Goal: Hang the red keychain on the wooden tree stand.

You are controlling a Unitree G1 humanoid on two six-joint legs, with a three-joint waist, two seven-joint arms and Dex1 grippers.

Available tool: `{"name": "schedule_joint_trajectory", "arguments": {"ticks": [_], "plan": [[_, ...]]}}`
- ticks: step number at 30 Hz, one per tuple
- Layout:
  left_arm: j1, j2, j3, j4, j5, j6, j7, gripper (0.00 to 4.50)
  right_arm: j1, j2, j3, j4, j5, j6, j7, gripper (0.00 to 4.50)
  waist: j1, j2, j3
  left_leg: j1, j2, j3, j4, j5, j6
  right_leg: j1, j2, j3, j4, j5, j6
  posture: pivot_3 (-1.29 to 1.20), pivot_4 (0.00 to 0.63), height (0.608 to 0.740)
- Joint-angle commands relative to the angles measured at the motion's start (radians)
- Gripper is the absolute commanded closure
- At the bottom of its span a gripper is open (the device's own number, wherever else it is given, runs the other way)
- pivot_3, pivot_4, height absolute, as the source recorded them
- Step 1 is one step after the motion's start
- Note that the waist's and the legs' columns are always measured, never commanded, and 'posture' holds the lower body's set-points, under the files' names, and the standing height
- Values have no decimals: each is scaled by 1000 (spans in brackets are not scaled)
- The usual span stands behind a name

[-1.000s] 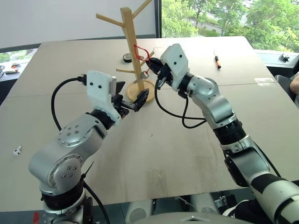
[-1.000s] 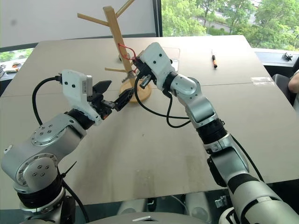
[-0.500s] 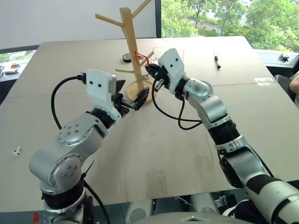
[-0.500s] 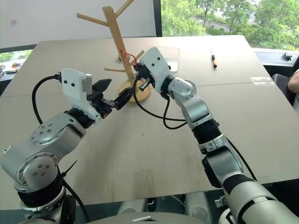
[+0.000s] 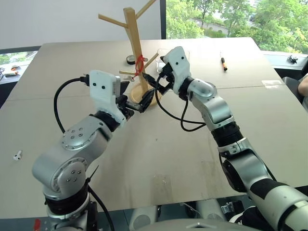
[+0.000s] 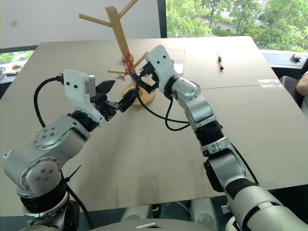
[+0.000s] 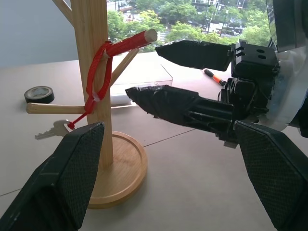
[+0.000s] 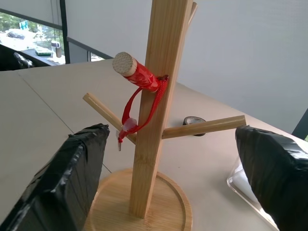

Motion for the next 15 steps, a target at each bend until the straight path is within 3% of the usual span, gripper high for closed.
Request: {"name": "schedule_joint_trajectory", "arguments": {"ticks": [1,8,15], "plan": [[39,15,-31,37,147,-110,29,0,85,-36,-55,-89,12,-36,-8,29,2,0,0,0,0,0,0,0,0,0,0,0,0,0,0,0,150,740],[184,-89,-60,323,427,-504,38,0,331,-110,-235,-90,51,-109,-92,29,7,0,0,0,-1,1,-1,-2,4,0,-1,1,-1,0,0,0,150,740],[187,-157,-28,552,524,-775,12,0,460,-149,-348,-66,55,-235,-143,29,5,0,0,1,-1,1,-1,-3,4,0,-1,1,0,0,0,0,150,740]]}}
